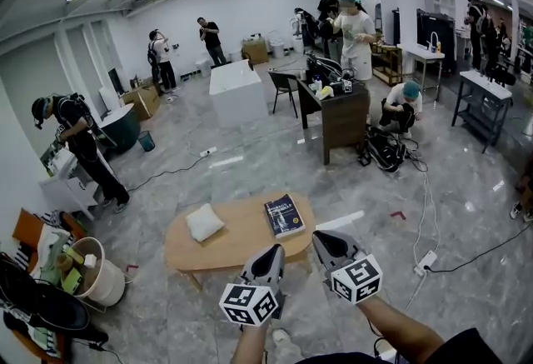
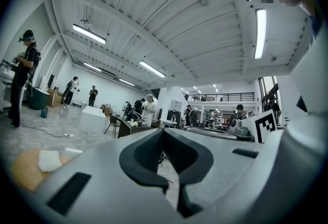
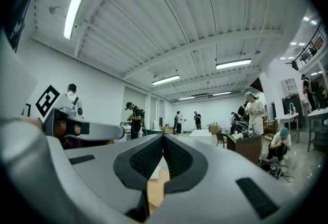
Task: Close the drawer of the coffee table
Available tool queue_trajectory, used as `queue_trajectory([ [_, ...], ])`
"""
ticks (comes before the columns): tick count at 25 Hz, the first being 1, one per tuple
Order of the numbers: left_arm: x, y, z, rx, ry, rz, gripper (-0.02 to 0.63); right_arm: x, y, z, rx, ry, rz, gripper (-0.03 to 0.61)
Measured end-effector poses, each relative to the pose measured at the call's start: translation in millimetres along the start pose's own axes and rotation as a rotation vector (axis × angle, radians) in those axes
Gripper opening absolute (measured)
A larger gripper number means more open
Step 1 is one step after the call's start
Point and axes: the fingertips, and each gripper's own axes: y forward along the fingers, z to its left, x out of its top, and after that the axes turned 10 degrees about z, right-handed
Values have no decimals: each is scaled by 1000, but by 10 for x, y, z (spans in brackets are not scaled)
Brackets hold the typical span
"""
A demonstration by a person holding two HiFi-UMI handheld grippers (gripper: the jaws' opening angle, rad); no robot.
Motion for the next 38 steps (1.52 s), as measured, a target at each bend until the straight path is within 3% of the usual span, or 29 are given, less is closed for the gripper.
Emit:
queue_trajectory([
  [14,12,-216,-470,-6,20,-18,1,-54,-457,285,47,-14,-24,14],
  [26,193,-304,-451,-41,48,-38,2,161,-450,365,10,-31,-61,14],
  [38,274,-427,-492,-31,59,-64,2,206,-425,580,57,-46,-68,14],
])
